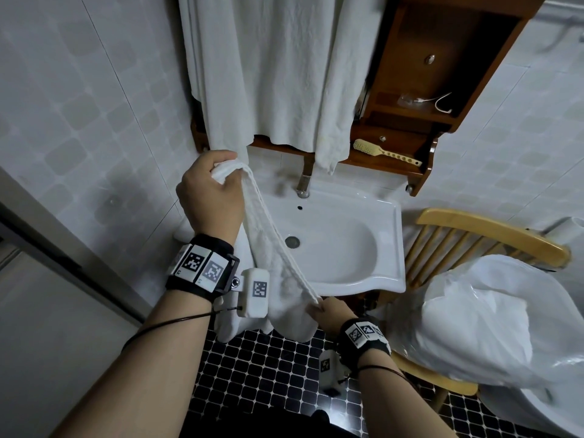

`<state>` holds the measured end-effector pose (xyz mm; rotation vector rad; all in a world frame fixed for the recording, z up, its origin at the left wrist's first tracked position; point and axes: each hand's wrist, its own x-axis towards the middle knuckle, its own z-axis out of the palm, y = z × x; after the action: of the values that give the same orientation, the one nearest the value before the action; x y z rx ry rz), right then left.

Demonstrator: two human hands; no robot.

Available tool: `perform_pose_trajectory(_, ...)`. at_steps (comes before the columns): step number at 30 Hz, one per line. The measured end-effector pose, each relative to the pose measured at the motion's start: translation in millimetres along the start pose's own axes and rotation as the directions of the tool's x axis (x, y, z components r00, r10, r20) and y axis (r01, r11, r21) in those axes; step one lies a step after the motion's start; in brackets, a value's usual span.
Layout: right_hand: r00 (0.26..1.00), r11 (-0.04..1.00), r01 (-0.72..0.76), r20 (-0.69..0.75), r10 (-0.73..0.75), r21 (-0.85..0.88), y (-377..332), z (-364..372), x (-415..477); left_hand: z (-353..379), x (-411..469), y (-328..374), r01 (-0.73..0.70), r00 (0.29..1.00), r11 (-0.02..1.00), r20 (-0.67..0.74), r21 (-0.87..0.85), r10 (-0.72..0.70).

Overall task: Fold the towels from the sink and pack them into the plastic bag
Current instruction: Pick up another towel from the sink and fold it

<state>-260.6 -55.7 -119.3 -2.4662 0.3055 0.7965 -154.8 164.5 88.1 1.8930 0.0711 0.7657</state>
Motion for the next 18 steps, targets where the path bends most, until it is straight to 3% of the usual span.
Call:
perform_pose_trajectory(5,0.982,0.975,-0.088,-0.145,0.119,0.205,13.6,6.9,2.8,0.2,-1.0,-1.6,-0.02,1.0,1.0,-0.006,0.013,0.021)
perform_pose_trajectory(11,0.884,0.917,-0.157,-0.362,0.295,0.366,28.2,3.6,9.8,-1.0,0.5,-4.0,-0.01,1.0,1.0,-0.011,0.019,0.01)
perform_pose_trajectory(15,0.82,0.943,-0.096,-0.512,0.257,0.319,25.9,0.1,6.6,0.0,-0.8,-0.5,-0.007,1.0,1.0,-0.018,0.021,0.007)
perform_pose_trajectory(18,0.764,0.908,0.004,-0.587,0.268,0.42,24.4,0.2,4.4,0.5,-1.0,1.1,-0.016,1.0,1.0,-0.016,0.021,0.017)
